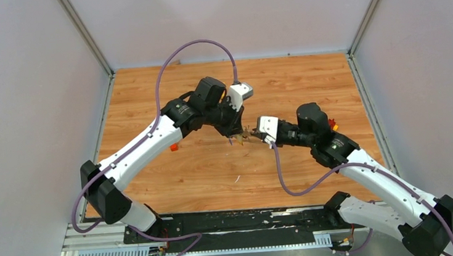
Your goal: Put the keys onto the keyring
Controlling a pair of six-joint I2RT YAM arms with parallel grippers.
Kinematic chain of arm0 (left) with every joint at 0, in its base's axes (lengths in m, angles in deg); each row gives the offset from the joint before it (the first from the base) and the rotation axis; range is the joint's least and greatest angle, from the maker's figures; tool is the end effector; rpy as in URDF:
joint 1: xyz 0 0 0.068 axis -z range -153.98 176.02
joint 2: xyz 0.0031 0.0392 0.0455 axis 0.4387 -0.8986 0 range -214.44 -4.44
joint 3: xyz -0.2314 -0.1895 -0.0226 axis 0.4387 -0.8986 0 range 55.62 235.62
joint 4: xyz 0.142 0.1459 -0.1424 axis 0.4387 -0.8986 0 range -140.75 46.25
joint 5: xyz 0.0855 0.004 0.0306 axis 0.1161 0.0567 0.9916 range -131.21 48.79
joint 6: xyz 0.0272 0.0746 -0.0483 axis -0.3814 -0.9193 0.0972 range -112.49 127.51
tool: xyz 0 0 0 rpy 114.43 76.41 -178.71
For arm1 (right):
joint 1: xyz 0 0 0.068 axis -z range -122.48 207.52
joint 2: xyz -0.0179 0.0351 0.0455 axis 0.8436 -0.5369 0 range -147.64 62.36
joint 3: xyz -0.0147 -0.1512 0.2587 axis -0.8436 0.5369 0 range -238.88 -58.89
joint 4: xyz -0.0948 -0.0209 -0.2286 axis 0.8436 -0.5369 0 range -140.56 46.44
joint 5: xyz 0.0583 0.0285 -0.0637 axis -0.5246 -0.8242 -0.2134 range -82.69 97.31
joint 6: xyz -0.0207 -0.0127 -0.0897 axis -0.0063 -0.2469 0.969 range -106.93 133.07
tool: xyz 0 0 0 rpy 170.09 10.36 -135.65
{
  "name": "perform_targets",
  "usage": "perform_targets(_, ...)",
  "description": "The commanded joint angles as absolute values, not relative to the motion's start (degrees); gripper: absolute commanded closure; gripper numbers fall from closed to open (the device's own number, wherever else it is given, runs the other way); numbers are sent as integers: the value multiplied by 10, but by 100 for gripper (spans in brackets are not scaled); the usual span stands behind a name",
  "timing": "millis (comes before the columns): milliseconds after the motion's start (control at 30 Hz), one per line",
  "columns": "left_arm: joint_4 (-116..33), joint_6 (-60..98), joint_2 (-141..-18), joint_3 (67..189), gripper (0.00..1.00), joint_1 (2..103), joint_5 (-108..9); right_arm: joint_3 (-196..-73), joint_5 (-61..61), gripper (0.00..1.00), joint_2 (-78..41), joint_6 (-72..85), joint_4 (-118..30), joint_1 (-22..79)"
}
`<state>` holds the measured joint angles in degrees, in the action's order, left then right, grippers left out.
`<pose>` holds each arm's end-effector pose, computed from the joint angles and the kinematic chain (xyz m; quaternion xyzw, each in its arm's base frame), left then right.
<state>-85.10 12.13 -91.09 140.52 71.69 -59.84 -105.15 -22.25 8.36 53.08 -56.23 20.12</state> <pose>0.2238 -0.2673 0.3532 0.3777 0.8252 -0.3013 0.2924 0.1520 0.1682 0.3269 -0.6101 0.5285 0.1969 0.5565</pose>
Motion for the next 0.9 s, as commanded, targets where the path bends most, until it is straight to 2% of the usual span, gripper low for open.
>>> perform_targets(0,-851,128,-918,1425,100,711,-608,-1067,-221,98,104,566,-535,187)
perform_targets(300,-846,78,-898,1408,100,708,-626,-1078,-258,65,113,530,-550,189)
perform_targets(500,-861,21,-883,1402,100,708,-638,-1100,-278,61,115,476,-551,203)
perform_targets(867,-823,-84,-805,1346,100,708,-701,-1101,-339,65,84,358,-498,249)
